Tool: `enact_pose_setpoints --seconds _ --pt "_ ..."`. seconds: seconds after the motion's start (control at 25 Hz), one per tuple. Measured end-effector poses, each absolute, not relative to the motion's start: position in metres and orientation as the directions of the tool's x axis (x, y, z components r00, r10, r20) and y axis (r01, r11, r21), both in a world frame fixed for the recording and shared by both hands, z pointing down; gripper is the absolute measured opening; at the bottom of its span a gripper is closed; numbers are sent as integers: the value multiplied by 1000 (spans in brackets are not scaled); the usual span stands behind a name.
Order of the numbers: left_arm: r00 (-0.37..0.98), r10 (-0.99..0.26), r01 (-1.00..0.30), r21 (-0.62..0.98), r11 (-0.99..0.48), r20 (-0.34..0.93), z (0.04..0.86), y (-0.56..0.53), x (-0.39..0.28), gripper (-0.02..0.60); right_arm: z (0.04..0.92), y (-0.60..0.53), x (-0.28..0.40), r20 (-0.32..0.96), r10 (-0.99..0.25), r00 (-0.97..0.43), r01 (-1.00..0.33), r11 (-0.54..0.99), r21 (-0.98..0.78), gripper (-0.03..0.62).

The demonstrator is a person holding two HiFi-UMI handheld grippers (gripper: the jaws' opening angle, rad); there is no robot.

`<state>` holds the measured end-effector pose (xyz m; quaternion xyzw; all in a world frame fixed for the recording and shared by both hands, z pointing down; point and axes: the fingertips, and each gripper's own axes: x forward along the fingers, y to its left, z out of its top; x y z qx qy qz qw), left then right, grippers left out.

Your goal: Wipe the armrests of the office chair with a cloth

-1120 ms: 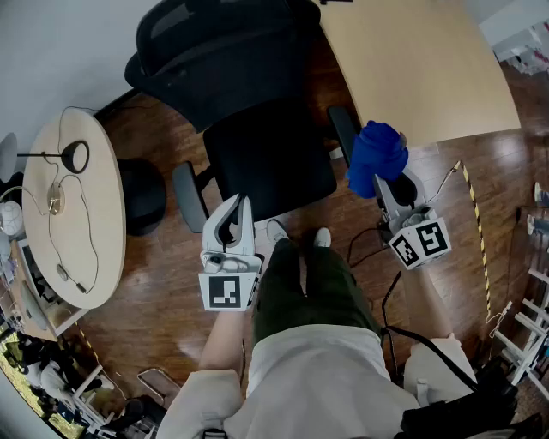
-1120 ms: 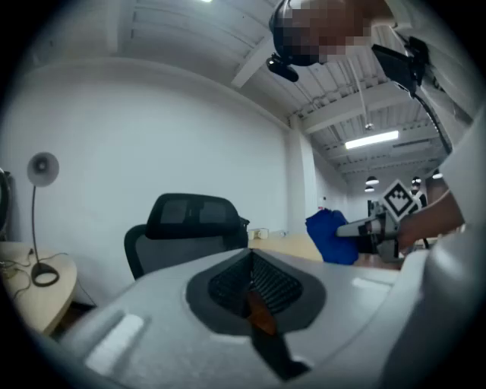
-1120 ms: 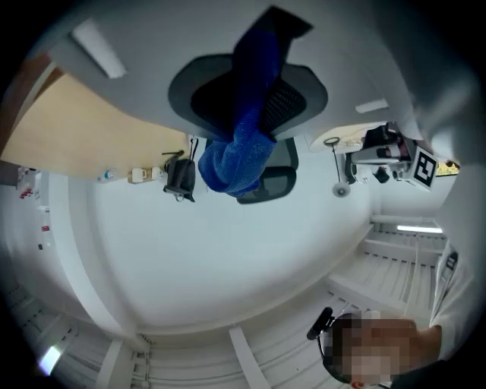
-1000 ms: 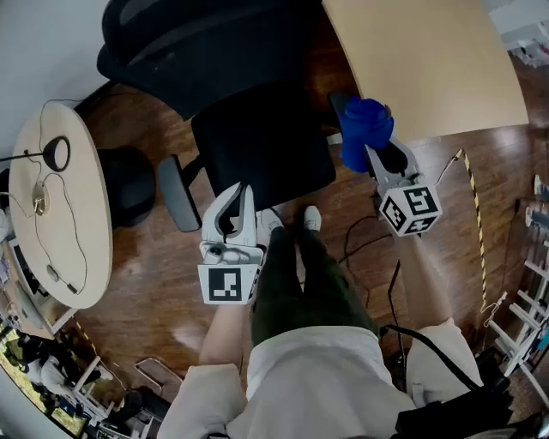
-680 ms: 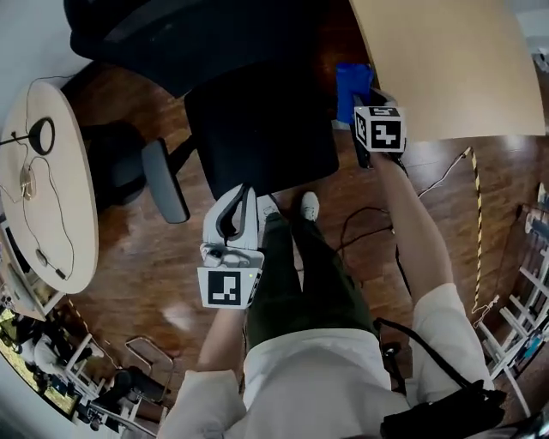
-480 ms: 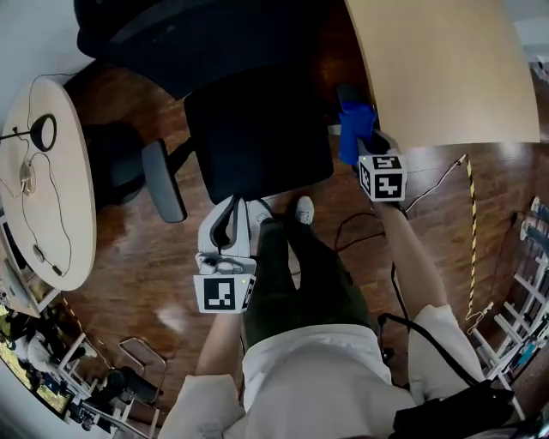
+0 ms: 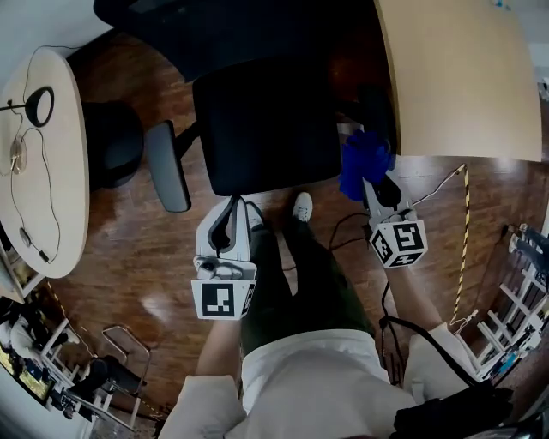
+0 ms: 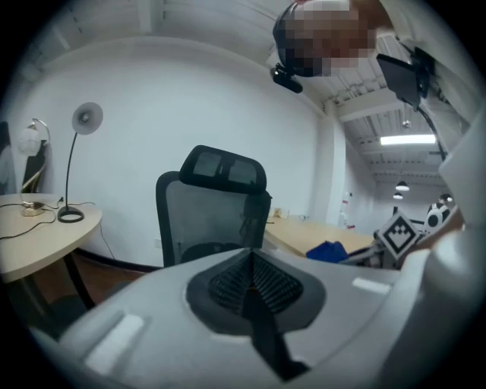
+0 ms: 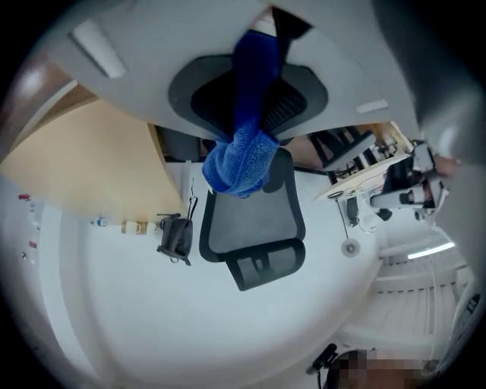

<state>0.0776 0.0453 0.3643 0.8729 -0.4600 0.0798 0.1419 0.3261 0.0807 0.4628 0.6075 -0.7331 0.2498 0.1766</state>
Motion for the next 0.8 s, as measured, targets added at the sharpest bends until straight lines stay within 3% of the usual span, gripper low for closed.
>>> enact_pose_setpoints --seconds 0.16,0.24,0.36,0.52,0.8 --pt "524 -809 -852 169 -496 266 364 47 43 0 432 25 242 440 -832 -337 -941 292 -168 91" --pt "497 -829 -867 183 -463 258 365 45 19 0 453 -3 211 461 -816 -350 -937 297 -186 91" --pt "463 -841 -885 194 -423 278 387 47 -18 0 516 -38 220 507 -846 -163 -978 70 -198 91" --pt "492 -822 -869 219 -444 287 415 53 -19 0 552 -14 288 456 -880 129 -974 -199 -107 89" --pt "584 -750 -808 317 -497 311 456 64 27 0 626 8 376 450 -816 361 -896 -437 -74 89"
